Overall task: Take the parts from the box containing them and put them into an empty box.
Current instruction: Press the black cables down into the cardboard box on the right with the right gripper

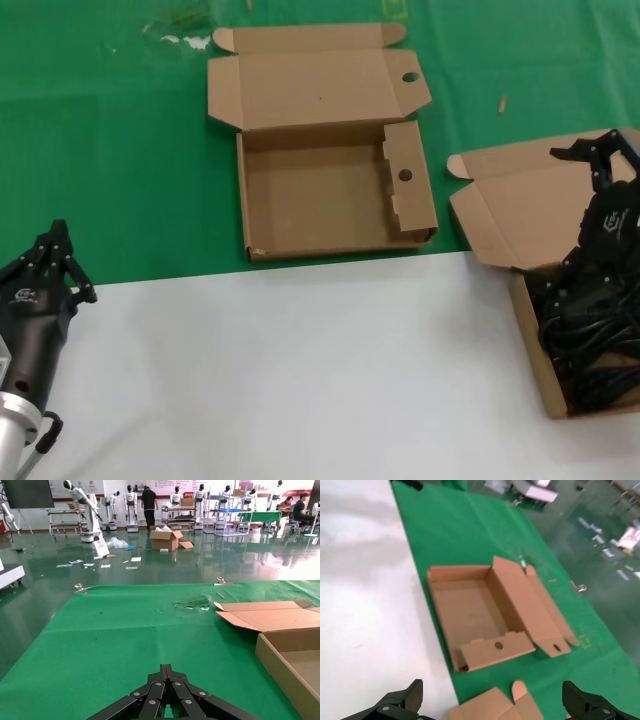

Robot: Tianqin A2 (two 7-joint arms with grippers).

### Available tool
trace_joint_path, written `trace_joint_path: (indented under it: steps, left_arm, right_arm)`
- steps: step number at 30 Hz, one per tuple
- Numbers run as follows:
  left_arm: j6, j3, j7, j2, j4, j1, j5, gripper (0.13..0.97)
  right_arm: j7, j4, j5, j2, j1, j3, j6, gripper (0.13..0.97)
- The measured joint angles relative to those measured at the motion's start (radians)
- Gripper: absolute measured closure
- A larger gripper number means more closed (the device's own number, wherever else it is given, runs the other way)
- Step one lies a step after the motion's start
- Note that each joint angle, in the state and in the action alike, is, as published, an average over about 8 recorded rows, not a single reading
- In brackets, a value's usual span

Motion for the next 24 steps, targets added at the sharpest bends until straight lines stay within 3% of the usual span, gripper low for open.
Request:
trace_joint_path:
  steps: [7,12,24]
  left_arm:
    - [0.000,0.000,0.000,0.000,0.000,0.000,0.000,0.957]
    - [0.000,0.000,0.000,0.000,0.000,0.000,0.000,0.957]
    - [0.000,0.000,0.000,0.000,0.000,0.000,0.000,0.957]
  right_arm:
    - [0.232,0.016,-0.303,-0.022,-0.023,0.089,-0.122,0.129]
    - [0.300,0.035,-0.450,-0.041,-0.108,0.223,-0.217,0.129]
    - [0.252,0.041,-0.521,-0.101,-0.254,0.495,-0.460,0.129]
